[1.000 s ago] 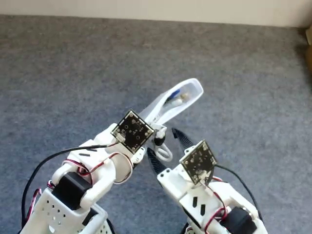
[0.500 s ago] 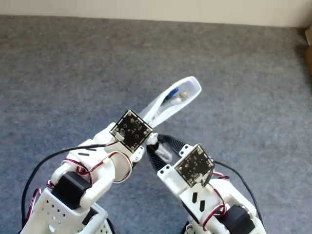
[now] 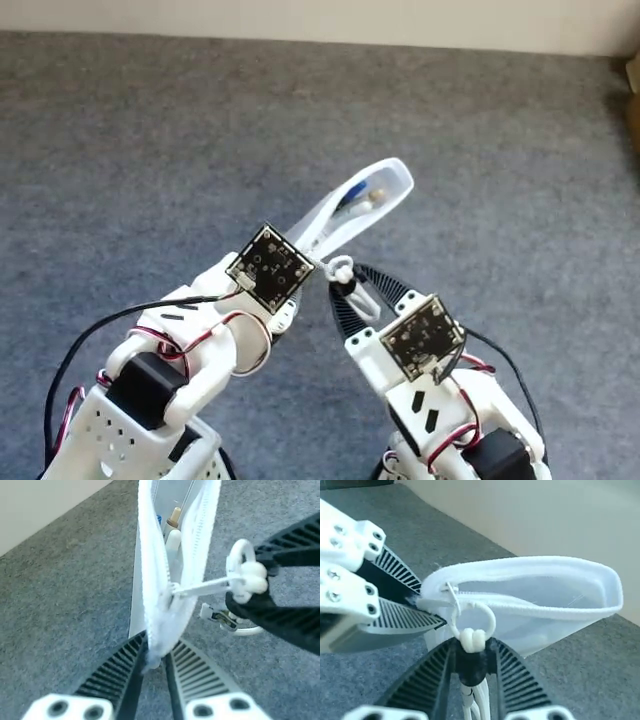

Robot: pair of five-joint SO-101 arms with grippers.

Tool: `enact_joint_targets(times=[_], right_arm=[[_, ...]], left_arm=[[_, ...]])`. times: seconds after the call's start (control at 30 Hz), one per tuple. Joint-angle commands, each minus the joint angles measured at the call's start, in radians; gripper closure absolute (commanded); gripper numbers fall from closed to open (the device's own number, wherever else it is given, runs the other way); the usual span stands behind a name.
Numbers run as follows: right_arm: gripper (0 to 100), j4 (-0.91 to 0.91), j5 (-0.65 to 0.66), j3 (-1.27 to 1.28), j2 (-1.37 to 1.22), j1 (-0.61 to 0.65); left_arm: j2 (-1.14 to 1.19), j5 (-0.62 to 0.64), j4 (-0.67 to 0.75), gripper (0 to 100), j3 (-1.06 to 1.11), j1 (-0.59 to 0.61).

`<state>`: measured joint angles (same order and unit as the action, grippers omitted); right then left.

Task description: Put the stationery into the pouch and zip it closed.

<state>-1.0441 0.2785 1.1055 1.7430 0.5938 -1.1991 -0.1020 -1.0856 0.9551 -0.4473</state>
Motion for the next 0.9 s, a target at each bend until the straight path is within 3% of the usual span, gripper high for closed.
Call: enact_joint_targets(times=[0.0,0.87], right_arm=[[99.3,0.008,0.012,-0.067,0.004,-0.07],[99.4,0.266,0.012,-0.059,-0.005,-0.39]], left_arm=[[0.005,0.012,-0.018,99,-0.001,0.021],[0.005,0.012,-0.02,99,-0.001,0.021]])
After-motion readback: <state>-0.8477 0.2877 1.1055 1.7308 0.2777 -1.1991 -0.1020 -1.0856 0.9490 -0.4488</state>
